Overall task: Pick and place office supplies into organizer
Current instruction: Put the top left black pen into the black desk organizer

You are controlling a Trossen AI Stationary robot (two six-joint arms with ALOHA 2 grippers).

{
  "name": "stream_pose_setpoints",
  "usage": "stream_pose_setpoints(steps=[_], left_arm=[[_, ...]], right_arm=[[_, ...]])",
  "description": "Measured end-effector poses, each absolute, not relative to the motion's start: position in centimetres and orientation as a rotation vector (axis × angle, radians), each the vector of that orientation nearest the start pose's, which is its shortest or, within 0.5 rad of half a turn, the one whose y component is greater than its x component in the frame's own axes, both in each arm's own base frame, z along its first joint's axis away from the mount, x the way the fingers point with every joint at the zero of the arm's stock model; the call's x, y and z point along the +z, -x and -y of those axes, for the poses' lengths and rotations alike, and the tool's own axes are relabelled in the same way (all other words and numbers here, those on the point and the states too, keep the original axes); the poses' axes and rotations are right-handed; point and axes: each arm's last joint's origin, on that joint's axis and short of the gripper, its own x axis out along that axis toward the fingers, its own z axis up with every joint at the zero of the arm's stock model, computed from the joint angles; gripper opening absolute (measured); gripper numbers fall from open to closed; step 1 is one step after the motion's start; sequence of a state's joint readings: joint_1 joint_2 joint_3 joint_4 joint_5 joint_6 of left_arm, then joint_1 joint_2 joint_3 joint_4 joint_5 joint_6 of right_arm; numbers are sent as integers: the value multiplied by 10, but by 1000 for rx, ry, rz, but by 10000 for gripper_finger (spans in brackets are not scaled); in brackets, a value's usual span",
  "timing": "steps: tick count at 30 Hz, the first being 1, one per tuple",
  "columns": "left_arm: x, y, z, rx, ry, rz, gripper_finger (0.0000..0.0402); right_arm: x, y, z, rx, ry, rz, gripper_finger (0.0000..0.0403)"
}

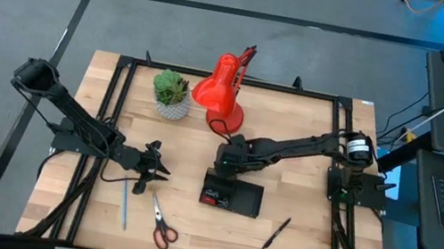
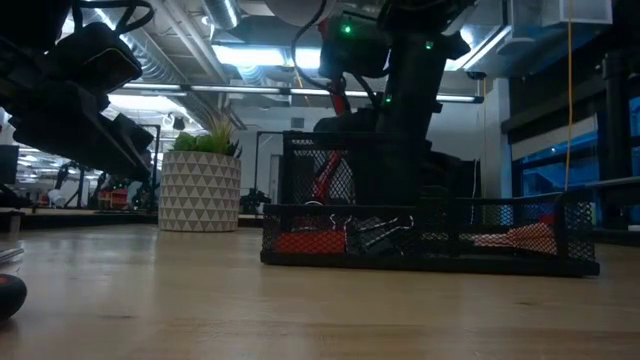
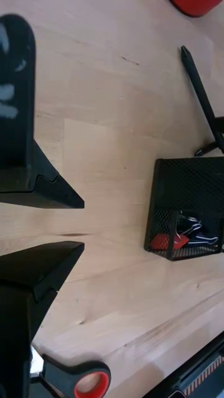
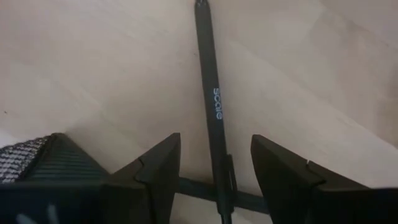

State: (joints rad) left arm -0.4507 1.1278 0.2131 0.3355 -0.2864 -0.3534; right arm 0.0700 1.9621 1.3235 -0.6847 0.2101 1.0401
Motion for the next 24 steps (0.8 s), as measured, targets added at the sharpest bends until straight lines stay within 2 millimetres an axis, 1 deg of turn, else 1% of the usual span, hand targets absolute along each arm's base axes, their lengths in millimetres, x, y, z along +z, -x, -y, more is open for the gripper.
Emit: stream_pose_setpoints(steps=[17,24], left_arm=[[132,-169,73,-61,137,-560,90],[132,-169,73,-61,138,-560,90]], right_arm=[[151,-372,-20,-791,-728,-1104,197],[151,-373,-21,-822,-776,-1082,197]])
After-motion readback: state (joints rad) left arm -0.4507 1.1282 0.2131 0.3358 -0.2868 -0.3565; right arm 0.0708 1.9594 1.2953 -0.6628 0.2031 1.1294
